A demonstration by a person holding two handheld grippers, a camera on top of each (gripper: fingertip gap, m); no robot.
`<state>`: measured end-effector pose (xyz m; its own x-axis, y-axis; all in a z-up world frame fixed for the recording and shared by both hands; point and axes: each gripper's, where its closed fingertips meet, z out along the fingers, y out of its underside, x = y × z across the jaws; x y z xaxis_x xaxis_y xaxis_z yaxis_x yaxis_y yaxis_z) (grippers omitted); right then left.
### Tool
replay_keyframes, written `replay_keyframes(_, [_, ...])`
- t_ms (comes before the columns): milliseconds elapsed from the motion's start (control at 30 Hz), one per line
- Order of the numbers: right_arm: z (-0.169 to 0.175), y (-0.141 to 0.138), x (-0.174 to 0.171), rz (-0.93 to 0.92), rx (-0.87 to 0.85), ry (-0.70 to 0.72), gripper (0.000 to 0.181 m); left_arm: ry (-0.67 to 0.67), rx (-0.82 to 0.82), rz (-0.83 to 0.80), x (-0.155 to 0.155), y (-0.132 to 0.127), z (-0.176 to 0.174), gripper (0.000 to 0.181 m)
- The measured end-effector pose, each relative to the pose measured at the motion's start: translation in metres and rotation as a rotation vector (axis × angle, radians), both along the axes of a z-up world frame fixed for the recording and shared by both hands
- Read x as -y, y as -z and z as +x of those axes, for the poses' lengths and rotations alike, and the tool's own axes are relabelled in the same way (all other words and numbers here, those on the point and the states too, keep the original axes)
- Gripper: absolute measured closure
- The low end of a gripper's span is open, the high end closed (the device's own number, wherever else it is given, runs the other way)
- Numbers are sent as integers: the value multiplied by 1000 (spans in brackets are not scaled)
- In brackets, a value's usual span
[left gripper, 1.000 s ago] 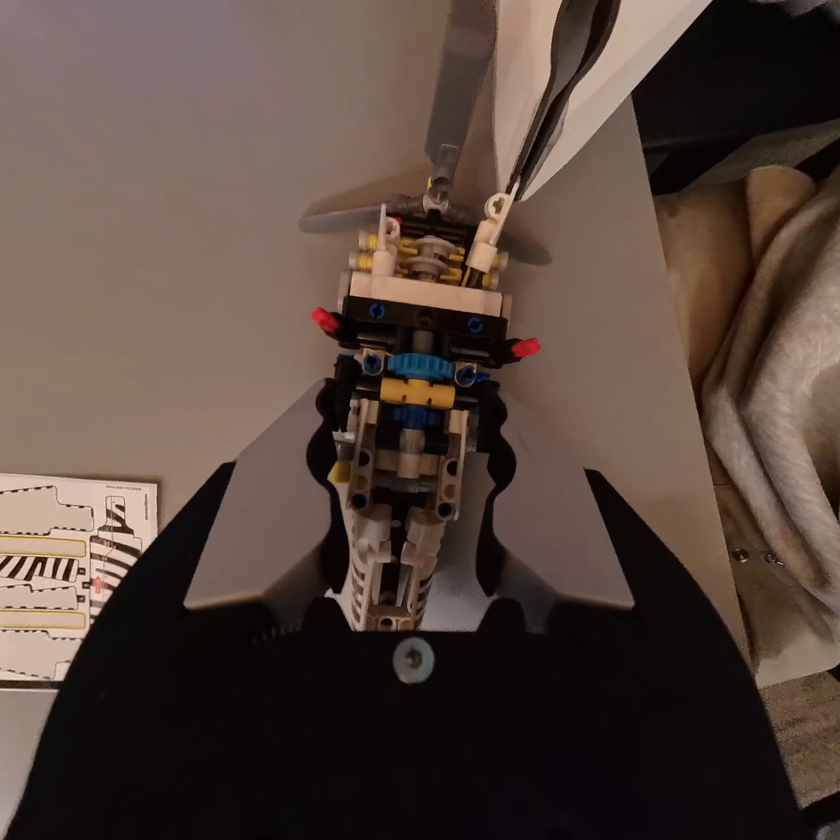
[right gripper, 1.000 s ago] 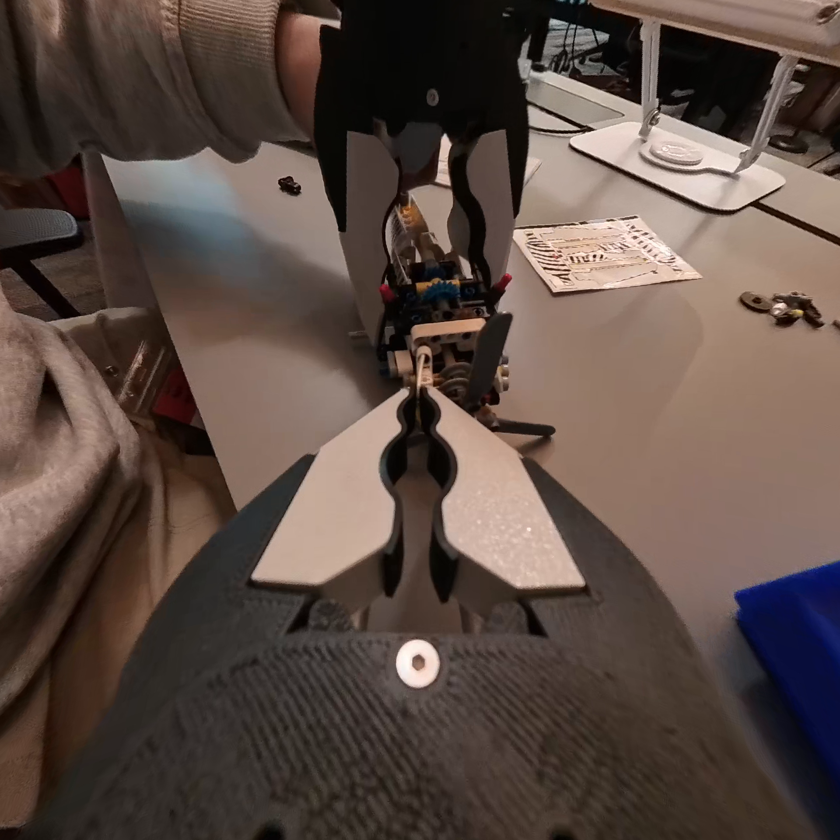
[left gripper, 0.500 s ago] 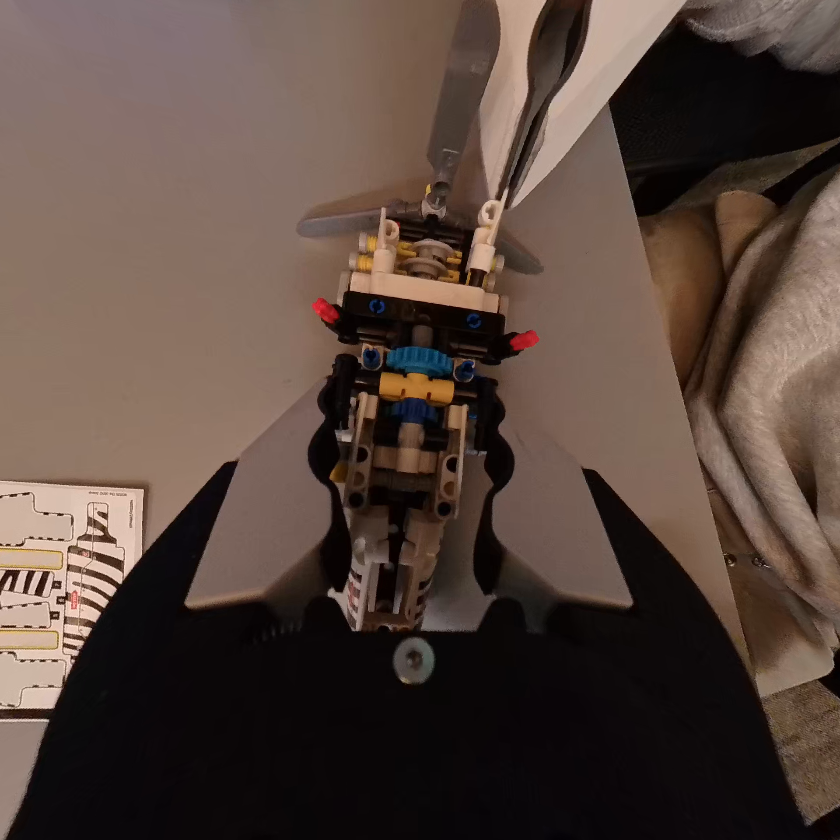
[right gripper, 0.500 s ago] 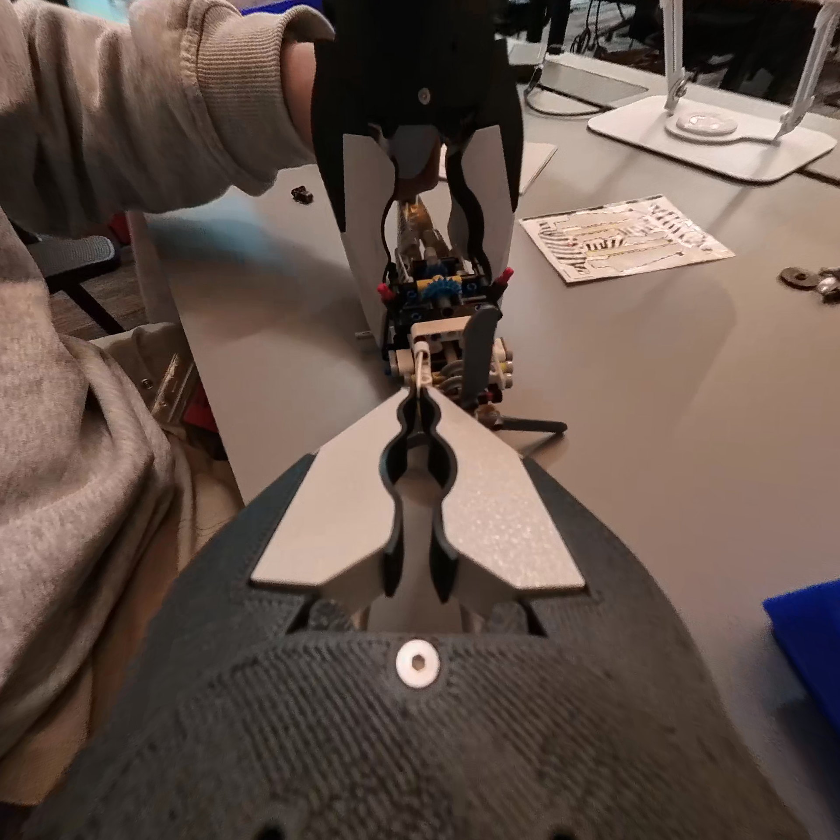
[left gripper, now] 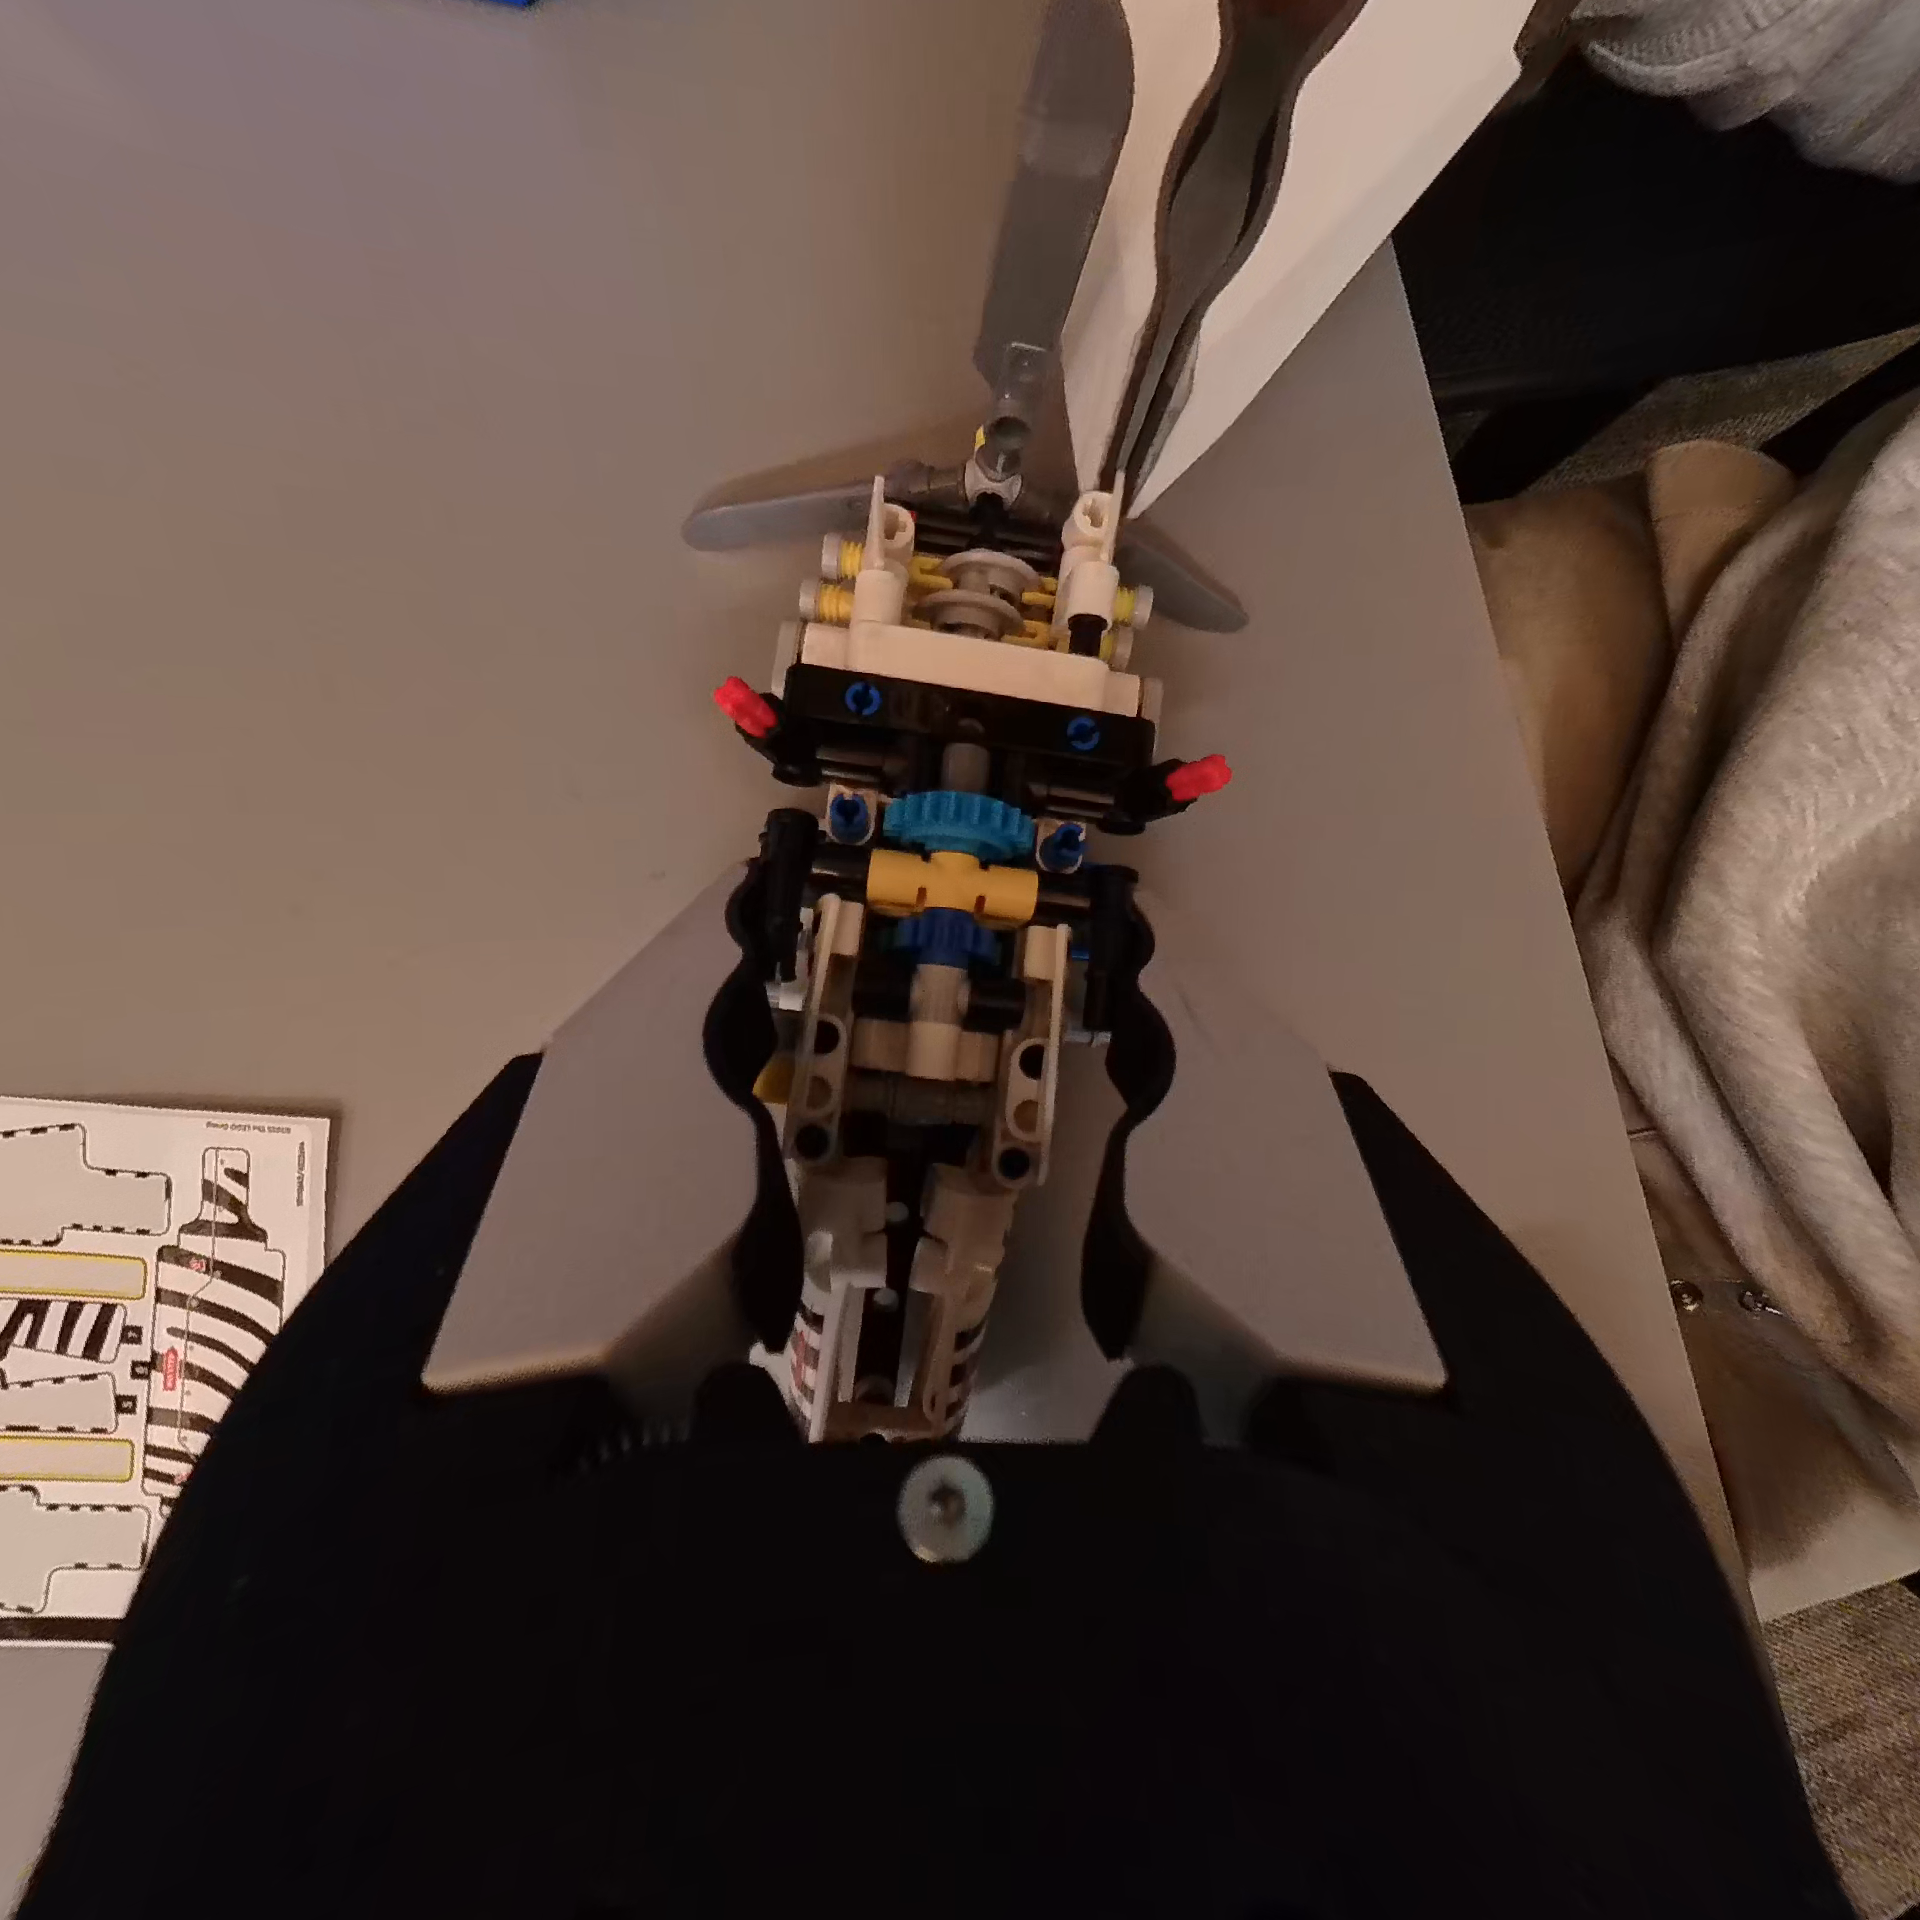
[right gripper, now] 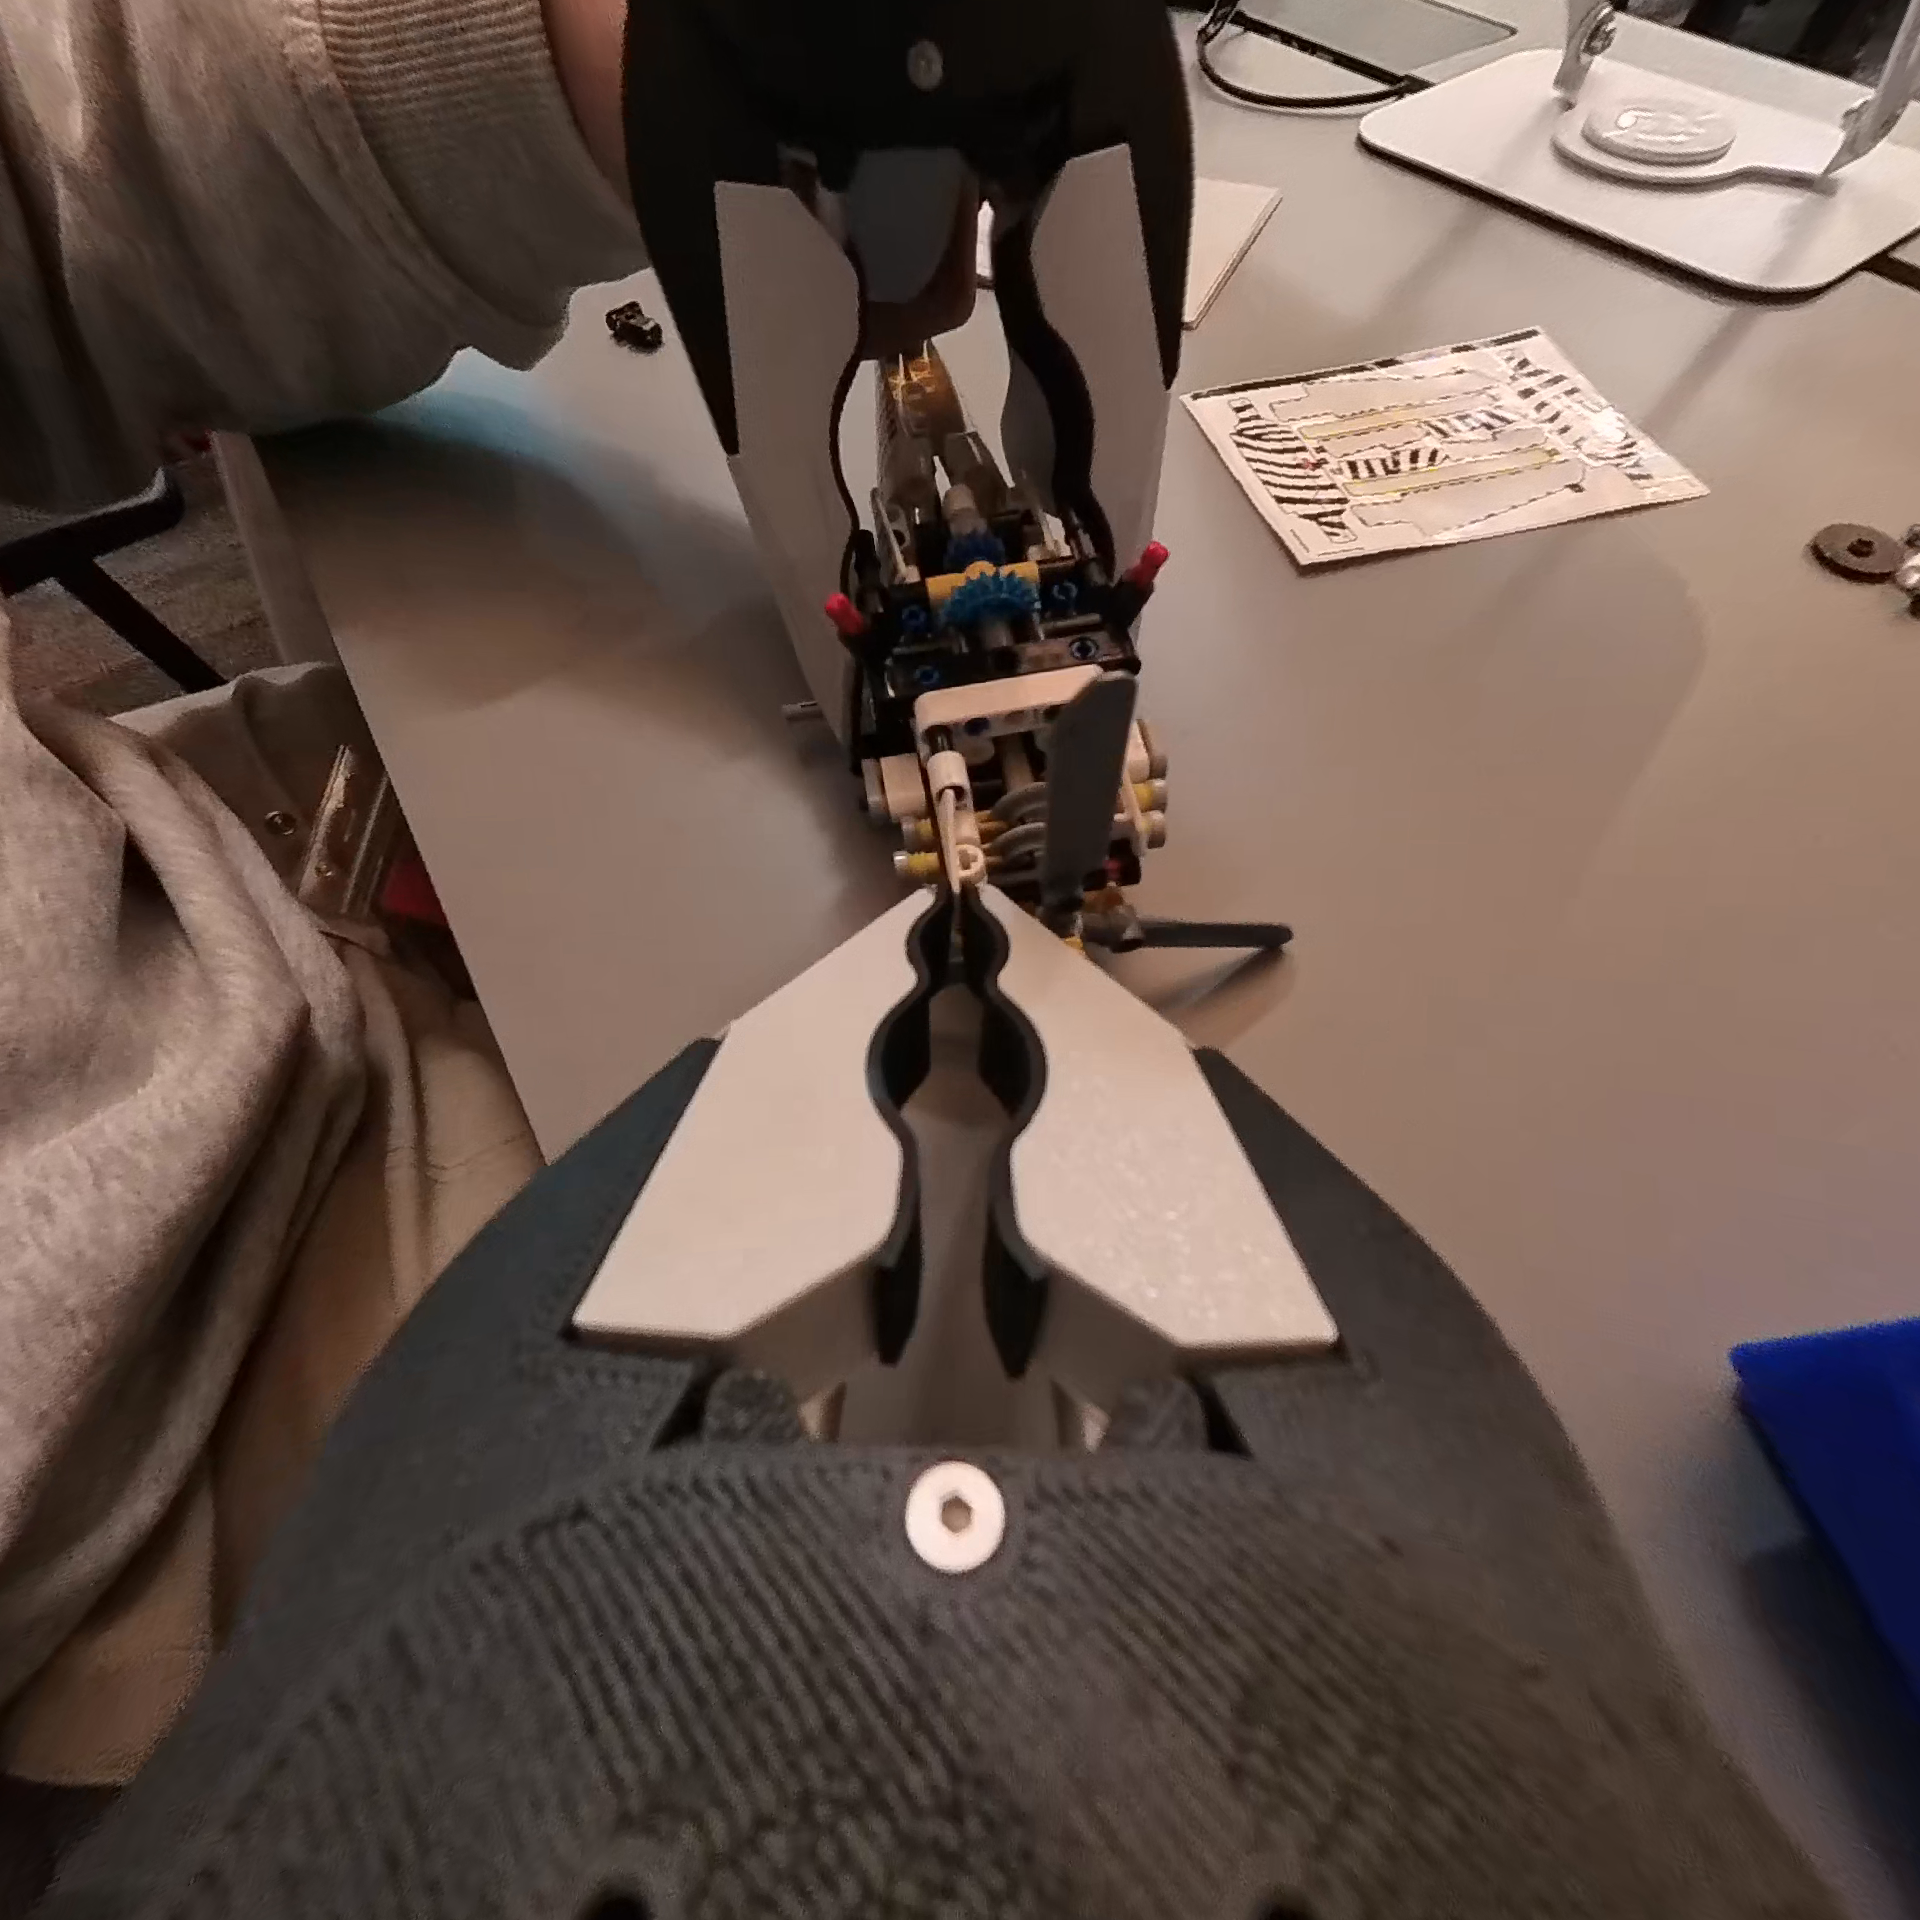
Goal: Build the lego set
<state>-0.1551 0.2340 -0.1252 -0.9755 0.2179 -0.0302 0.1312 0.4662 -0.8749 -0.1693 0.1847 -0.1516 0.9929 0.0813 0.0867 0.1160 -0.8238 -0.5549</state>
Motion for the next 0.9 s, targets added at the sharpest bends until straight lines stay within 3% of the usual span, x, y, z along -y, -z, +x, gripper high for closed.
replay_keyframes(133, [-1,1,0,7,-86,-8,181,2,-2,0,0,0,0,119])
replay_keyframes(767, [4,3,1,-46,178,-56,181,-15,-24,-25,0,2,-1,119])
replay_keyframes(900, [2,3,1,-44,144,-44,181,-21,-21,-14,0,2,-1,119])
